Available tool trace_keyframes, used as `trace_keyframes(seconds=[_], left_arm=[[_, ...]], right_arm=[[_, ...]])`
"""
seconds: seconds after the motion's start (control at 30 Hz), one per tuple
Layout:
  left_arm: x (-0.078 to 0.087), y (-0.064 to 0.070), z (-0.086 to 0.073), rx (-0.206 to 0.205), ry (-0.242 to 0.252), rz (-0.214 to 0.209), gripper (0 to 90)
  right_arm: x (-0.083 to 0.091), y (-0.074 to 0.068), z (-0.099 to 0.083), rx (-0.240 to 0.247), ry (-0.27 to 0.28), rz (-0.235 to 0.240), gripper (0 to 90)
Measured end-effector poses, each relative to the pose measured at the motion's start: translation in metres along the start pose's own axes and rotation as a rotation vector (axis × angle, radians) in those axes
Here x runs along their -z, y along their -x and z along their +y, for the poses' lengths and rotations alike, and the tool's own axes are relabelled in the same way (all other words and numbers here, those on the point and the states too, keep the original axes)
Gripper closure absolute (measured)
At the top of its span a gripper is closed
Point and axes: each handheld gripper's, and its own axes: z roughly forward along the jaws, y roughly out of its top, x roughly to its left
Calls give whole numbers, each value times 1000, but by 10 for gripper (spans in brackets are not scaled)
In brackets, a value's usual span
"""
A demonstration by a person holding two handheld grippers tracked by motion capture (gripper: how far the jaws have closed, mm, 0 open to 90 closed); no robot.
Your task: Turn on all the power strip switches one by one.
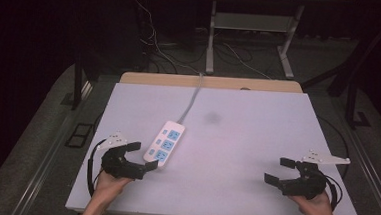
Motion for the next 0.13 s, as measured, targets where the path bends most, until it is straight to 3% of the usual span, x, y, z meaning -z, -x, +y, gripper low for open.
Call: trace_keyframes(seconds=[0.13], left_arm=[[-6, 2, -5, -10, -27, -15, 0]], right_arm=[[0, 0, 0, 0, -3, 1, 17]])
